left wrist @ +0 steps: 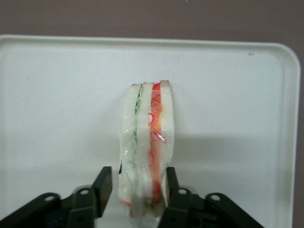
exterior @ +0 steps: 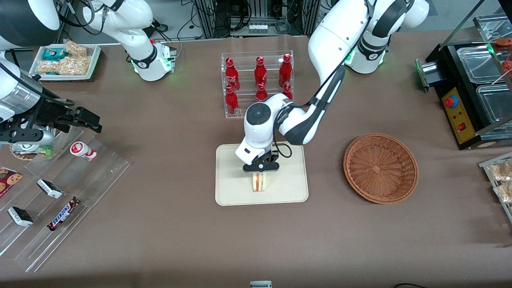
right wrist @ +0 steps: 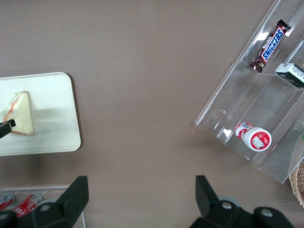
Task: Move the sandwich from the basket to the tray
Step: 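Lower the sandwich onto the tray and open the left gripper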
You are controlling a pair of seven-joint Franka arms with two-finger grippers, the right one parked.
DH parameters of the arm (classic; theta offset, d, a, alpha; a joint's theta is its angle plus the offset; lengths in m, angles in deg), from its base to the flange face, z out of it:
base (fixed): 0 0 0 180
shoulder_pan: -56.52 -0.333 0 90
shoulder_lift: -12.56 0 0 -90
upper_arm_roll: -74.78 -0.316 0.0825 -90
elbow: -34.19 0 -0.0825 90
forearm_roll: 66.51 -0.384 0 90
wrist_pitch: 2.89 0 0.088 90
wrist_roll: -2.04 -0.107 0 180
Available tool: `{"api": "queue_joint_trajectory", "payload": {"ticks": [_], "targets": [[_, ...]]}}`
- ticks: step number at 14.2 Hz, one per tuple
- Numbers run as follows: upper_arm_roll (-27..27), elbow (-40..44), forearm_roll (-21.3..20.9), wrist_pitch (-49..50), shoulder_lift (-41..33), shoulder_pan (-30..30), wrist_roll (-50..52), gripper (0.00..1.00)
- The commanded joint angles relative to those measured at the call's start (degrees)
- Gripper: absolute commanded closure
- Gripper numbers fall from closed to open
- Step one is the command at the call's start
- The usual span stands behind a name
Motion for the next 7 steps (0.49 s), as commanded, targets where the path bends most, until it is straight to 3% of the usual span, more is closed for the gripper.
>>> {"api": "queue_joint_trajectory", "payload": {"ticks": [1,5,7], "targets": [[-0.93,0.40,-0.79,7.39,-6.84,0.20,1.37,0.00],[-6.64,-2.57,0.17,18.12,-17.39,0.12,0.49,0.00],[-11.54,-6.16,2.88,18.58,-20.21,0.11,-0.47,0.00]]}}
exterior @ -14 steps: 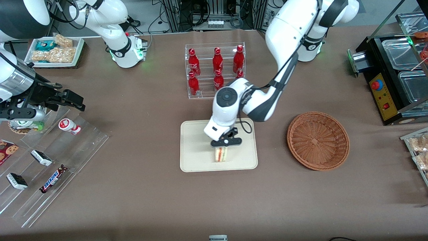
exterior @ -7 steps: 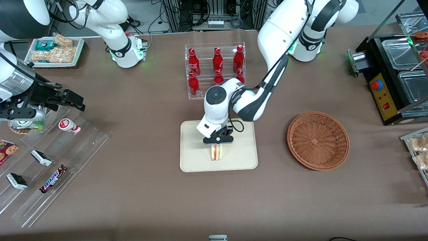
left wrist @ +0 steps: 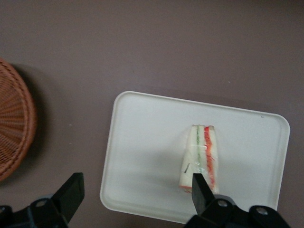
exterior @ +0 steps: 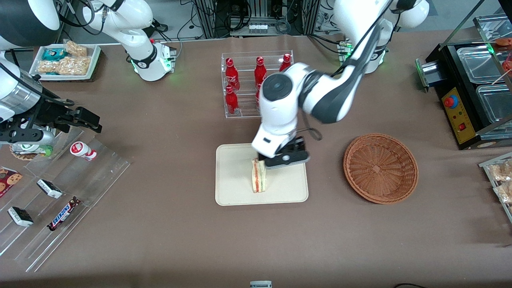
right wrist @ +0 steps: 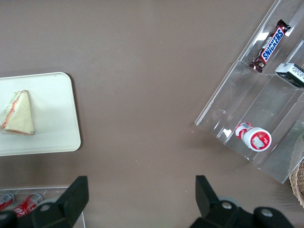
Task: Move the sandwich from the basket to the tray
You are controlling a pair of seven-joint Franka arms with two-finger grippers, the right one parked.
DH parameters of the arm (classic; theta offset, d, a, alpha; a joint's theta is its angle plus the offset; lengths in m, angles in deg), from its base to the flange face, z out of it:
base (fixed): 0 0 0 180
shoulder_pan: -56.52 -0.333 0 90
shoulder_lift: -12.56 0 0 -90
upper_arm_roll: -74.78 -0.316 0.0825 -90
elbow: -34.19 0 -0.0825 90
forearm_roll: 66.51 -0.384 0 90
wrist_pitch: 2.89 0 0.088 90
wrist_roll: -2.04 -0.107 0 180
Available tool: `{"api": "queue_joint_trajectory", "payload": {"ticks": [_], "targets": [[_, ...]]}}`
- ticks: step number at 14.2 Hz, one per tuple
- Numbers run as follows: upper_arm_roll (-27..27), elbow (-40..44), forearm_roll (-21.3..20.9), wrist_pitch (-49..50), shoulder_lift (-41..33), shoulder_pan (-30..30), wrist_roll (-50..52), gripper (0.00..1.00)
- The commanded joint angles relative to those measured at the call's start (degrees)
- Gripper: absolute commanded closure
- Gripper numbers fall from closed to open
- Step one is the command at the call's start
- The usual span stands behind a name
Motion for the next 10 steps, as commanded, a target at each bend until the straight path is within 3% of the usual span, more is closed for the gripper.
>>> {"api": "queue_joint_trajectory", "payload": {"ticks": [1,4,10], "targets": [[-5.00,-8.38,3.07,-0.55,-5.25,0.49,-4.06,0.00],[-13.95,-15.15,8.77,-0.12,-11.14,0.58,-19.17,0.00],[-23.56,-16.66,10.11,10.59,-18.80,0.67,-36.26,0.00]]}}
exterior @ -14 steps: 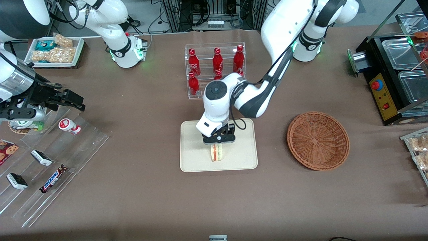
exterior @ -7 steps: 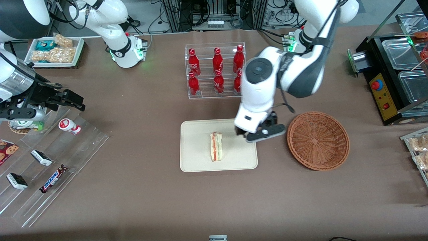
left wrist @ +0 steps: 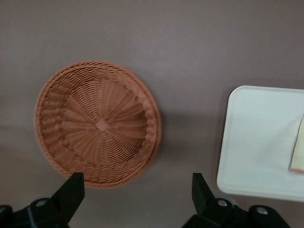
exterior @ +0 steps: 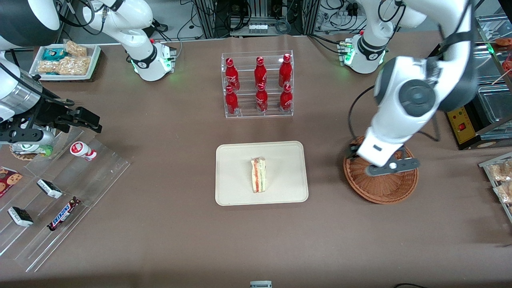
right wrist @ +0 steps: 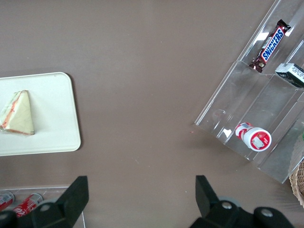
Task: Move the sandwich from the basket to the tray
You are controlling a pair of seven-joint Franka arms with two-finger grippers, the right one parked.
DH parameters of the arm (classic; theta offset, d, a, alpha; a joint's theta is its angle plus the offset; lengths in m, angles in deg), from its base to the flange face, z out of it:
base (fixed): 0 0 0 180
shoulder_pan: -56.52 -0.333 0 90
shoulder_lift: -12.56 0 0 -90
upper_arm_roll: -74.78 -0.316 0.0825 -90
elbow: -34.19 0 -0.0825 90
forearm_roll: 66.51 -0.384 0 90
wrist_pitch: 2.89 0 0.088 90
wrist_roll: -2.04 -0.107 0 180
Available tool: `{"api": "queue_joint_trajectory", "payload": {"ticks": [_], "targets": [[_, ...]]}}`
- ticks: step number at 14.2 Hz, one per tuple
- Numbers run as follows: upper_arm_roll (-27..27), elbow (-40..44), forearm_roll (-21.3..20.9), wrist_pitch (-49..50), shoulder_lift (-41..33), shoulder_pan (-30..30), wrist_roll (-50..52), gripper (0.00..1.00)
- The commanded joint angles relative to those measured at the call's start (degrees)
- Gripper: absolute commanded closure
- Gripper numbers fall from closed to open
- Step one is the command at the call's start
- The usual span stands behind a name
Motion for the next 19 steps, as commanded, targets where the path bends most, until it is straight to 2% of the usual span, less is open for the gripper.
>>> {"api": "queue_joint_trajectory", "payload": {"ticks": [1,4,5,6,7,12,16,19], "targets": [[-1.65,-1.42,0.62,4.84,-5.34,1.16,-3.25,0.00],[-1.48,-1.59,0.26,6.79,-7.72,0.63,-3.34,0.00],[0.26,-1.59,0.44,6.88,-7.73,-3.81,-3.43,0.00],[5.85,-1.59,0.18,6.88,-8.25,-8.20,-3.52,0.00],[8.86,-1.68,0.09,6.88,-8.60,-11.99,-3.61,0.00],[22.23,-1.86,0.09,9.42,-11.94,-29.31,-11.50,0.00],[34.27,-1.33,0.09,10.39,-12.73,-42.76,-13.27,0.00],[34.21,0.34,-0.09,11.36,-12.74,-43.84,-19.40,0.00]]}}
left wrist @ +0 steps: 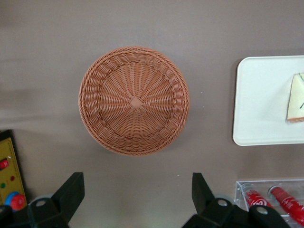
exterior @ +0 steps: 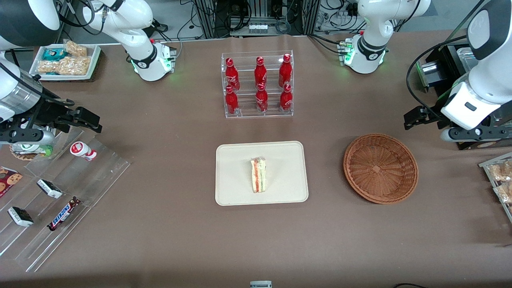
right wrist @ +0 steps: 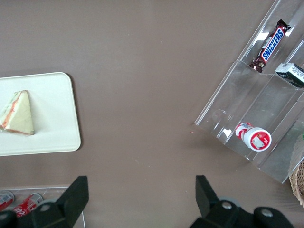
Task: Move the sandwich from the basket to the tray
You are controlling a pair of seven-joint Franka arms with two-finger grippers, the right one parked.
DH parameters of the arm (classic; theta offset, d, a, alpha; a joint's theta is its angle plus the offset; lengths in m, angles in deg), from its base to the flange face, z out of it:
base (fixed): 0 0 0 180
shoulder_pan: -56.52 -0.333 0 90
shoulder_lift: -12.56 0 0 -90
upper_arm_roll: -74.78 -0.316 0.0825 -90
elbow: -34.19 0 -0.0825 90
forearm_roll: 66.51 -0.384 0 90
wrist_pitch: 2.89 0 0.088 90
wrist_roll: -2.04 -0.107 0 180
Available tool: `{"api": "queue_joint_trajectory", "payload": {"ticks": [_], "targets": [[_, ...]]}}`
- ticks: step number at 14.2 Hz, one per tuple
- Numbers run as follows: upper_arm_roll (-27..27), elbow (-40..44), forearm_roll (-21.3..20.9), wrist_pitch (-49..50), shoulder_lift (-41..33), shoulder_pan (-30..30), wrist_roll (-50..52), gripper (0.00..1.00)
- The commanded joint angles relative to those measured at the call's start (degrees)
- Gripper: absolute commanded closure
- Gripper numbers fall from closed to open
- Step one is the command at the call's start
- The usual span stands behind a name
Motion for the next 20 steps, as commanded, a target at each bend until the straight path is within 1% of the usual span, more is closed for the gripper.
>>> {"api": "queue_joint_trajectory", "payload": {"ticks": [1,3,6,8,20], "targets": [[0.32,1.85,-0.40,2.29,-0.88,-1.38,-5.88,0.00],[-1.70,3.52,-1.36,4.13,-0.88,-0.76,-6.51,0.00],[-2.14,3.70,-1.54,5.37,-0.35,0.90,-6.51,0.00],[-5.91,3.70,-1.45,5.55,-0.44,3.70,-6.51,0.00],[-5.49,3.26,-1.36,5.46,-0.17,4.16,-5.81,0.00]]}}
